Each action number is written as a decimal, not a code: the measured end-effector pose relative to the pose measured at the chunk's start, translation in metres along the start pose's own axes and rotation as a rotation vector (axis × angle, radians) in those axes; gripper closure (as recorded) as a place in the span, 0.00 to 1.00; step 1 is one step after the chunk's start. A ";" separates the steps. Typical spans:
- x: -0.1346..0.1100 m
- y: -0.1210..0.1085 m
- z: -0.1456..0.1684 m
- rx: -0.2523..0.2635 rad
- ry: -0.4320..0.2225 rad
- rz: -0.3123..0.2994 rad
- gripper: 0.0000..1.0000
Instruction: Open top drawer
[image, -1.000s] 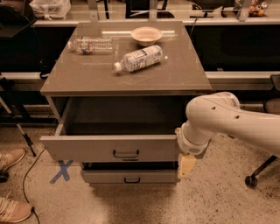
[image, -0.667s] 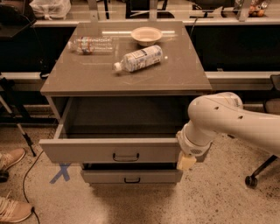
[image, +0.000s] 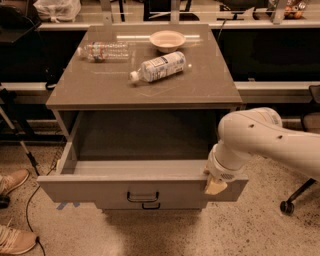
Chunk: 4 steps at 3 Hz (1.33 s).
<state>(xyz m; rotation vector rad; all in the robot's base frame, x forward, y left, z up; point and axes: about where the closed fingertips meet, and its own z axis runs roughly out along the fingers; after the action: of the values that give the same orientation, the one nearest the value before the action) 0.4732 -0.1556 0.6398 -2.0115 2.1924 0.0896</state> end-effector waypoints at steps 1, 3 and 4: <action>0.003 0.030 -0.008 0.034 -0.019 0.025 1.00; 0.016 0.055 -0.002 0.067 -0.068 0.070 1.00; 0.017 0.058 -0.002 0.071 -0.073 0.075 0.84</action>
Offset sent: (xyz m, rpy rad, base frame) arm -0.1721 -0.0483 -0.0214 0.2259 -0.2327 -0.2638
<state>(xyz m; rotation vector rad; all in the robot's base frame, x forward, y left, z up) 0.4145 -0.1672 0.6352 -1.8597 2.1939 0.0923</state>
